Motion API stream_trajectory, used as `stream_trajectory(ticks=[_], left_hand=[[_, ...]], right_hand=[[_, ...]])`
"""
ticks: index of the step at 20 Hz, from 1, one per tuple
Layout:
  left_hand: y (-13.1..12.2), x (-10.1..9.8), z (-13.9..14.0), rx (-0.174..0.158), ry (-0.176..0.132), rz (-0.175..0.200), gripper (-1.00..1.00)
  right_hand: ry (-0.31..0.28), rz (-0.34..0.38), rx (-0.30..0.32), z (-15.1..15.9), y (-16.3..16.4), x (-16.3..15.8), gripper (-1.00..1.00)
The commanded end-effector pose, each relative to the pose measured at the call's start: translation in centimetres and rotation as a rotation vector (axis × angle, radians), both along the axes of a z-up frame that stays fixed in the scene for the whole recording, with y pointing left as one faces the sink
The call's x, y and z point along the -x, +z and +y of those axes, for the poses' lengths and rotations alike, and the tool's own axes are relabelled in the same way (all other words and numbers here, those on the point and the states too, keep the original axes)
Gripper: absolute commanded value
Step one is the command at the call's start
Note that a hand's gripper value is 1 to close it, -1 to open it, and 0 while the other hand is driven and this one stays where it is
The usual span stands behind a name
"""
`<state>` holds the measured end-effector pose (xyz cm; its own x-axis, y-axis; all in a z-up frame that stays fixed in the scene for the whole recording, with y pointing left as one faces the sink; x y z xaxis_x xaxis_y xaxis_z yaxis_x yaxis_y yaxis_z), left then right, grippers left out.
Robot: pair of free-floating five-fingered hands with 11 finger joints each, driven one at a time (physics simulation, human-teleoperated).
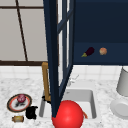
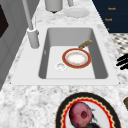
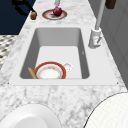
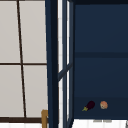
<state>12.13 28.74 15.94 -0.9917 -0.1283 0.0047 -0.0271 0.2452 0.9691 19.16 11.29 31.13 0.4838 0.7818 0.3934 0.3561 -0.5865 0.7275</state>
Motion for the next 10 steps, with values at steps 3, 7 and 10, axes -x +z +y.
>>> stream_trajectory(ticks=[3, 7, 10], left_hand=[[0.0, 0.0, 0.0, 0.000, 0.000, 0.000, 0.00], [0.0, 0.0, 0.0, 0.000, 0.000, 0.000, 0.00], [0.0, 0.0, 0.0, 0.000, 0.000, 0.000, 0.00]], right_hand=[[0.099, 0.094, -0.067, 0.0, -2.5, -0.5, -1.00], [0.115, 0.165, -0.092, -0.6, -4.0, -0.9, -1.00], [0.140, 0.222, -0.097, -0.9, -4.8, -0.9, -1.00]])
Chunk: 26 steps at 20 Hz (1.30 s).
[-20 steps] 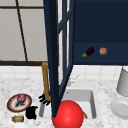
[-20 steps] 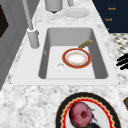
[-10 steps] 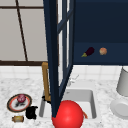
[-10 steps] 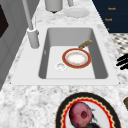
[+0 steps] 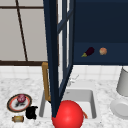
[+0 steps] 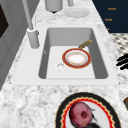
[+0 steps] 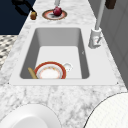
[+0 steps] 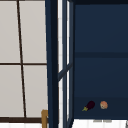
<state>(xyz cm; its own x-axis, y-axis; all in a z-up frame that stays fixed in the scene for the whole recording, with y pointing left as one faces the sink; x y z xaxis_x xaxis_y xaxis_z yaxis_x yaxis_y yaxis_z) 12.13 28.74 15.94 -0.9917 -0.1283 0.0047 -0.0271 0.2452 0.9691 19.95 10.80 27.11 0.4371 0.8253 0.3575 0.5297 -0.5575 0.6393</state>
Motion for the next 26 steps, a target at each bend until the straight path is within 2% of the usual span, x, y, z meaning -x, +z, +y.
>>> stream_trajectory(ticks=[1, 9, 11, 18, 26], left_hand=[[0.0, 0.0, 0.0, 0.000, 0.000, 0.000, 0.00], [0.0, 0.0, 0.0, 0.000, 0.000, 0.000, 0.00], [0.0, 0.0, 0.0, 0.000, 0.000, 0.000, 0.00], [0.0, 0.0, 0.0, 0.000, 0.000, 0.000, 0.00], [0.0, 0.0, 0.0, 0.000, 0.000, 0.000, 0.00]], right_hand=[[0.008, 0.103, -0.048, -0.3, -0.9, -0.2, -1.00], [0.053, 0.244, -0.008, -0.8, -3.4, -1.0, -1.00], [0.090, 0.286, -0.011, -1.4, -3.3, -0.9, -1.00], [0.163, 0.429, 0.012, -2.5, -3.6, -0.9, -1.00], [0.258, 0.564, 0.074, -6.4, -6.1, -1.0, -1.00]])
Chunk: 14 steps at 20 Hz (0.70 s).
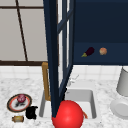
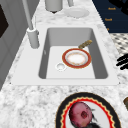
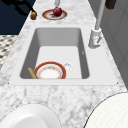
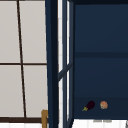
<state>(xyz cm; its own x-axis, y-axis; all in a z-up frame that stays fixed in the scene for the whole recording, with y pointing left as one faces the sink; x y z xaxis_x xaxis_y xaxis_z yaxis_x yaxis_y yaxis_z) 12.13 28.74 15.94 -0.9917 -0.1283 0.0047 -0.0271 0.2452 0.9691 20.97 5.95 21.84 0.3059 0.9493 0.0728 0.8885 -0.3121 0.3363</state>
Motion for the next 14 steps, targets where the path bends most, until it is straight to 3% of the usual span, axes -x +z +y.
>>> stream_trajectory(ticks=[1, 14], left_hand=[[0.0, 0.0, 0.0, 0.000, 0.000, 0.000, 0.00], [0.0, 0.0, 0.0, 0.000, 0.000, 0.000, 0.00]], right_hand=[[-0.001, 0.100, -0.020, -2.0, -1.1, 0.0, -1.00], [0.217, 0.321, -0.076, -6.4, -3.6, 0.7, -1.00]])
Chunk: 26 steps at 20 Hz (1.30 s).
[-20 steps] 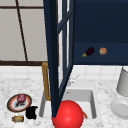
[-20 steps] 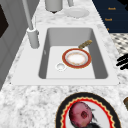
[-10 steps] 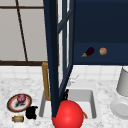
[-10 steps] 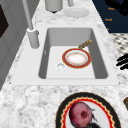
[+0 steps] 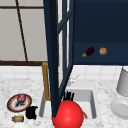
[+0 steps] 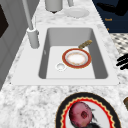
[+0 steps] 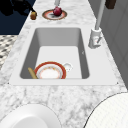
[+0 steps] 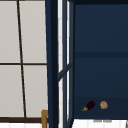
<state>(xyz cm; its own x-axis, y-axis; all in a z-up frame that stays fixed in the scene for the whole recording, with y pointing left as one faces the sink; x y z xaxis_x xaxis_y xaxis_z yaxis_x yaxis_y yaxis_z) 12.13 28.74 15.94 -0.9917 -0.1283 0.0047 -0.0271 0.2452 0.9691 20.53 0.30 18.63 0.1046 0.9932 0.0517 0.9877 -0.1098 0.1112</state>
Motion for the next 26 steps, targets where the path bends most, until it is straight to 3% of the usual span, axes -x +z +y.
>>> stream_trajectory(ticks=[1, 12, 26], left_hand=[[0.0, 0.0, 0.0, 0.000, 0.000, 0.000, 0.00], [0.0, 0.0, 0.0, 0.000, 0.000, 0.000, 0.00], [0.0, 0.0, 0.0, 0.000, 0.000, 0.000, 0.00]], right_hand=[[0.005, 0.116, -0.041, -1.1, -0.4, 0.3, -1.00], [0.194, 0.317, -0.051, -4.0, -0.4, 0.3, -1.00], [0.421, 0.534, -0.072, -4.8, -0.5, -3.2, -1.00]])
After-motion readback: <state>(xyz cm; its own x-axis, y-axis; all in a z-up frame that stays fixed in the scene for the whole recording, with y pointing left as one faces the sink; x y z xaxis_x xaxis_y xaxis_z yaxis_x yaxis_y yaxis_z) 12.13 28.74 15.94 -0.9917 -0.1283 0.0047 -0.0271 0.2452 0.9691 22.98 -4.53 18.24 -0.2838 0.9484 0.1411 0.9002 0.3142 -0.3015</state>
